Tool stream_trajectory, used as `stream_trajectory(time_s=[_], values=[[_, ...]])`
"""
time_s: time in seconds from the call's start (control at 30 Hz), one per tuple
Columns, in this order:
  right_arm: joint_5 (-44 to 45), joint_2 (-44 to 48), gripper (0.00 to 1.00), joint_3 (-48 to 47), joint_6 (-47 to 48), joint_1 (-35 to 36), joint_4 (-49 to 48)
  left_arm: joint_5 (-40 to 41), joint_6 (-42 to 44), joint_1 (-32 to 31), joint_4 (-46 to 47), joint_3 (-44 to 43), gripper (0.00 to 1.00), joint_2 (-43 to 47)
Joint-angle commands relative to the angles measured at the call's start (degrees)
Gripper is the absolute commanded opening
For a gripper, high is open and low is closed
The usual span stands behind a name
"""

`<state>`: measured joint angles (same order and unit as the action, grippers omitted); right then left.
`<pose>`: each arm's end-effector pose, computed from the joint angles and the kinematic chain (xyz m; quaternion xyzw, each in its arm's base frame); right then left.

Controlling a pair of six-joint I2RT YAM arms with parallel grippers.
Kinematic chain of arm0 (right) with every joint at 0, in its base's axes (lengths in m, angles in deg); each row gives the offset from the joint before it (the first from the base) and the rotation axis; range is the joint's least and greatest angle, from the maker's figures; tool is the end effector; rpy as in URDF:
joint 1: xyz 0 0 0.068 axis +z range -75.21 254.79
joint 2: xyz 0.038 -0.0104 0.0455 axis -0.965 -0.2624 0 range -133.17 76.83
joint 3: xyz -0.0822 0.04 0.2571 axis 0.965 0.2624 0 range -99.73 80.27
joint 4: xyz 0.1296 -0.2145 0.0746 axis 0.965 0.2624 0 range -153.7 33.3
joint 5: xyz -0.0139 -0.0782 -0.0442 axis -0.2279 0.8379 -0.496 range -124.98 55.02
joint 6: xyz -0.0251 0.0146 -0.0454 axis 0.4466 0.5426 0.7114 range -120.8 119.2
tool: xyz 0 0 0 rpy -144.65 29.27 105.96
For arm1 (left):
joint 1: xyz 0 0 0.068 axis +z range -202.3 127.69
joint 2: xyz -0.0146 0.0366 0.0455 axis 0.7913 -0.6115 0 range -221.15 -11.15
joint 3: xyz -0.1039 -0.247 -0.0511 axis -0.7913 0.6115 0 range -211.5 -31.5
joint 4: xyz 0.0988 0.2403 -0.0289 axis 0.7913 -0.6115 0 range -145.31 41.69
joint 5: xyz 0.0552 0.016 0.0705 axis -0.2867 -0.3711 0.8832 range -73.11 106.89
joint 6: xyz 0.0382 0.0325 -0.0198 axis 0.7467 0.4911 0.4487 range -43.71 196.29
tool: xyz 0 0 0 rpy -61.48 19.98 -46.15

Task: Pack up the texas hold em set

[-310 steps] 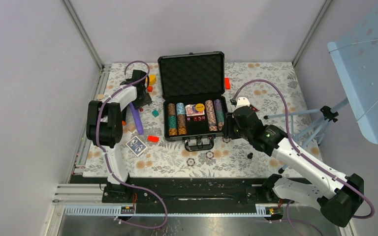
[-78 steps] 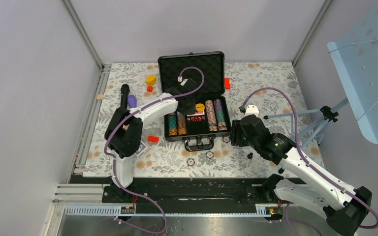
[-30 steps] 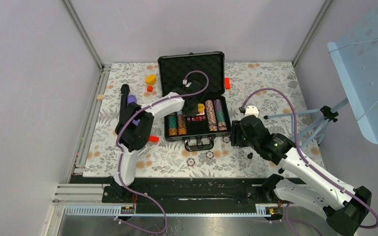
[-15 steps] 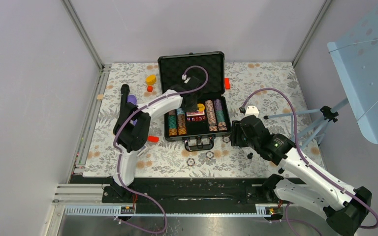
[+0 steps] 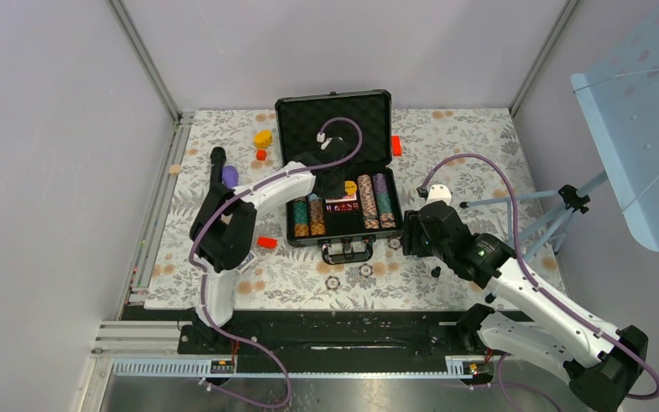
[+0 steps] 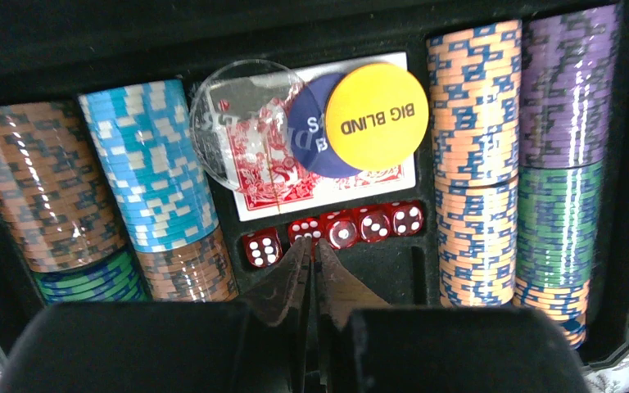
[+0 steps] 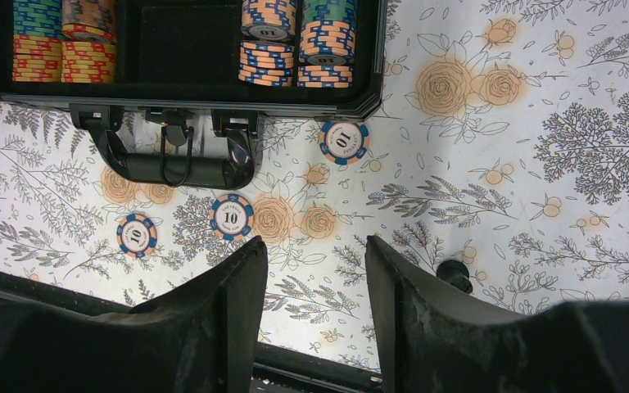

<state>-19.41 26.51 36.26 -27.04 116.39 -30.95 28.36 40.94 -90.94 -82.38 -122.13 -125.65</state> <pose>0.1451 0.1161 0.2812 -0.0618 0.8943 0.1363 0.4217 0.3447 -0.2665 0.2172 -0.0002 0.9567 -0.0887 0.2773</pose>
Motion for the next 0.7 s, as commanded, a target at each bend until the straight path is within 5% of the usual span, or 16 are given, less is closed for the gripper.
stream_trajectory(time_s=[0.0, 0.67], values=[[0.9, 0.7, 0.55, 0.0, -0.3, -0.3, 0.1, -1.1, -1.2, -0.7, 2.6, 1.3, 0.05, 1.9], [0.9, 0.0, 0.56, -0.2, -0.2, -0.2, 0.1, -1.1, -1.4, -1.0, 2.3, 2.0, 0.03, -1.2]])
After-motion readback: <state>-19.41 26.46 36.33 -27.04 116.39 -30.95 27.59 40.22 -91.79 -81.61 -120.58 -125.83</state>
